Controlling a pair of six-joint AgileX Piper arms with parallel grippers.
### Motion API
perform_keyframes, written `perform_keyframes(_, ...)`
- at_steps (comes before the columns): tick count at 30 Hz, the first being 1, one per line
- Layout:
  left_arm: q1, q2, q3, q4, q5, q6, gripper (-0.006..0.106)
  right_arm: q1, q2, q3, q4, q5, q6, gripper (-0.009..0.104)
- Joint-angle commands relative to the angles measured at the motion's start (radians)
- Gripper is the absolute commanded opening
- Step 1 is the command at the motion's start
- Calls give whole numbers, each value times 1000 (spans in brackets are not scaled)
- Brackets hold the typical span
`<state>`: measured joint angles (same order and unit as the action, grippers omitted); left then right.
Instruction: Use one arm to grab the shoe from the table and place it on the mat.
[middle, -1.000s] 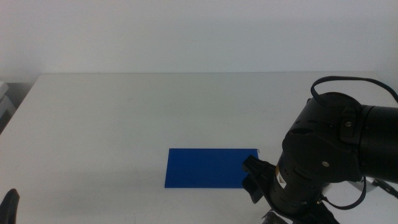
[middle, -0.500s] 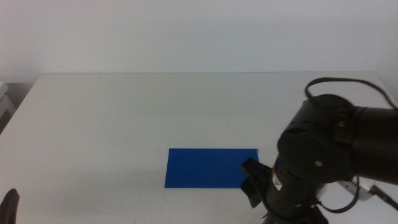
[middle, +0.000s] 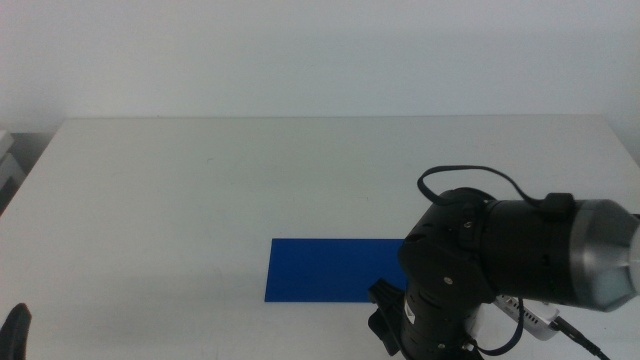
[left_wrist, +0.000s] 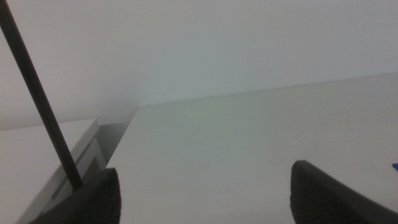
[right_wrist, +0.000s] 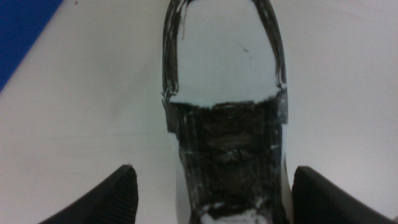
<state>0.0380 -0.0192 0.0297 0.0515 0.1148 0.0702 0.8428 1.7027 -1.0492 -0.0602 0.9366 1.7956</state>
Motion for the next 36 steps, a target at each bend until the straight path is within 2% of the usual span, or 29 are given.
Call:
perform_keyframes(1,-4,-7,5,-9,-81,-6,94,1,-24,-26,-11,0,-9,62)
perform_keyframes(6,-4,-7,5,-9,-81,-6,94,1,-1,-25,-7,4,-13,58)
perform_keyframes(10,-4,-7,5,-9,-81,-6,94,1,4,-24,-7,5,-13,50)
perform_keyframes(15,-4,-7,5,-9,-81,-6,94,1,4,-24,1,8,-14,33)
perform_keyframes(19,-4,-7,5,-9,-81,-6,94,1,4,-24,25,11,-19,14)
perform_keyframes(25,-4,-7,5,-9,-81,-6,94,1,3,-50,52,57,-32,-2)
perform_keyframes(30,-4,-7,5,-9,-81,-6,94,1,3,-129,52,135,-33,-4)
perform_keyframes(36,-4,-7,5,-9,-81,-6,94,-9,5,-232,19,147,-44,-4)
